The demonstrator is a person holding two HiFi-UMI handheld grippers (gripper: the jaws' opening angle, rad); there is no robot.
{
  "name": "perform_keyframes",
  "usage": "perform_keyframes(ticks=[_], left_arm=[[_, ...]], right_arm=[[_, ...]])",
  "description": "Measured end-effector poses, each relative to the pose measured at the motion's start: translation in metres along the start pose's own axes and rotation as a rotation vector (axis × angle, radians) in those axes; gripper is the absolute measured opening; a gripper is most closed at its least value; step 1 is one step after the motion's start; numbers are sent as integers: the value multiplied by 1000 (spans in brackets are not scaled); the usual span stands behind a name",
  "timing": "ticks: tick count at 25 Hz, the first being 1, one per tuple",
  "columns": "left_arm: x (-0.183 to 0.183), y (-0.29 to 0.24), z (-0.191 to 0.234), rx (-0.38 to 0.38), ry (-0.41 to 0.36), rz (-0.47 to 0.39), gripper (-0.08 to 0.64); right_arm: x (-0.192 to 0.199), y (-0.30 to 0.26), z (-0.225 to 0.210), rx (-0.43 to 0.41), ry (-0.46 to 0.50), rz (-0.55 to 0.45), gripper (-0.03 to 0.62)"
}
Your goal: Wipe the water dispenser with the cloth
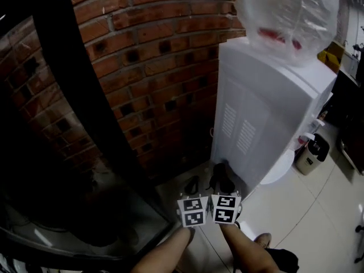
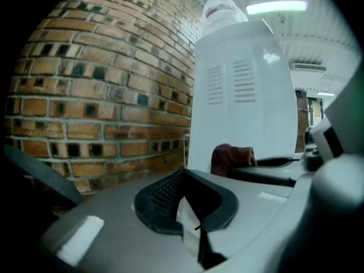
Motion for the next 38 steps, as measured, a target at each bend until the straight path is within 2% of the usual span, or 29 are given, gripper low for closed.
perform_keyframes(ticks=[3,10,15,19,23,28,38], left_arm=[[-48,24,-7,9,-15,-73,0],[-161,88,-27,29,-47,-216,0],[-236,119,-40,57,-109,-297,0],[-282,135,-49,63,-130,-350,0],[-313,145,-58,87,-136,-387,0],[-324,152,-69,114,-153,-393,0],[-285,138,-49,87,-123,-306,0]], right_arm=[[-64,32,-6,-20,13,-120,72],[-200,127,-18,-23,125,-370,72],[-277,166,-29,42,180,-452,72],[-319,182,-38,106,191,-479,72],[-341,188,-41,152,197,-475,72],[-342,186,-42,182,195,-427,72],[-306,165,-43,202,160,-319,71]])
Point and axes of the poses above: the fingertips, and each gripper's own axes: y backward along the fingers, z to its left, x out of its underside, the point moved 9 cm from there along y, backward along the fingers, and after that the axes turned 4 degrees about z, right-handed, at the moved point
